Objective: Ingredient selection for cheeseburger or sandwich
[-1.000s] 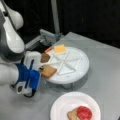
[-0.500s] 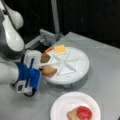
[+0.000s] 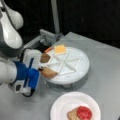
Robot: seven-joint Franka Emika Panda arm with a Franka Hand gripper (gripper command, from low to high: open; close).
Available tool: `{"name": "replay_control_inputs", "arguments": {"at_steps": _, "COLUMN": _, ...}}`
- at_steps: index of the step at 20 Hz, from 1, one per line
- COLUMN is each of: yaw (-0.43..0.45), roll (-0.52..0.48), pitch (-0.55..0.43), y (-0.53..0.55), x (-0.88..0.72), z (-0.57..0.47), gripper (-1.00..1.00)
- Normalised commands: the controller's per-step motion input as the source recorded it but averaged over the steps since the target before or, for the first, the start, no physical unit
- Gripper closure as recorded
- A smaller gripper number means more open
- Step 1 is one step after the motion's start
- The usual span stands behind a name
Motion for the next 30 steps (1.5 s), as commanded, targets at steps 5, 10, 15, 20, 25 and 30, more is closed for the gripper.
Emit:
{"name": "replay_control_inputs", "arguments": {"at_steps": 5, "yaw": -0.105, "roll": 0.034, "pitch": 0.124, "y": -0.55, "x": 0.57, "z": 0.15, "gripper": 1.00}}
{"name": "replay_control_inputs", "arguments": {"at_steps": 10, "yaw": 0.046, "roll": 0.128, "pitch": 0.105, "y": -0.59, "x": 0.70, "z": 0.00, "gripper": 1.00}}
{"name": "replay_control_inputs", "arguments": {"at_steps": 15, "yaw": 0.219, "roll": 0.194, "pitch": 0.099, "y": -0.48, "x": 0.78, "z": 0.01, "gripper": 1.00}}
{"name": "replay_control_inputs", "arguments": {"at_steps": 20, "yaw": 0.318, "roll": 0.256, "pitch": 0.042, "y": -0.38, "x": 0.85, "z": -0.03, "gripper": 1.00}}
{"name": "replay_control_inputs", "arguments": {"at_steps": 25, "yaw": 0.302, "roll": 0.334, "pitch": -0.014, "y": -0.37, "x": 0.64, "z": -0.10, "gripper": 1.00}}
{"name": "replay_control_inputs", "arguments": {"at_steps": 30, "yaw": 0.206, "roll": 0.387, "pitch": -0.054, "y": -0.31, "x": 0.41, "z": -0.06, "gripper": 1.00}}
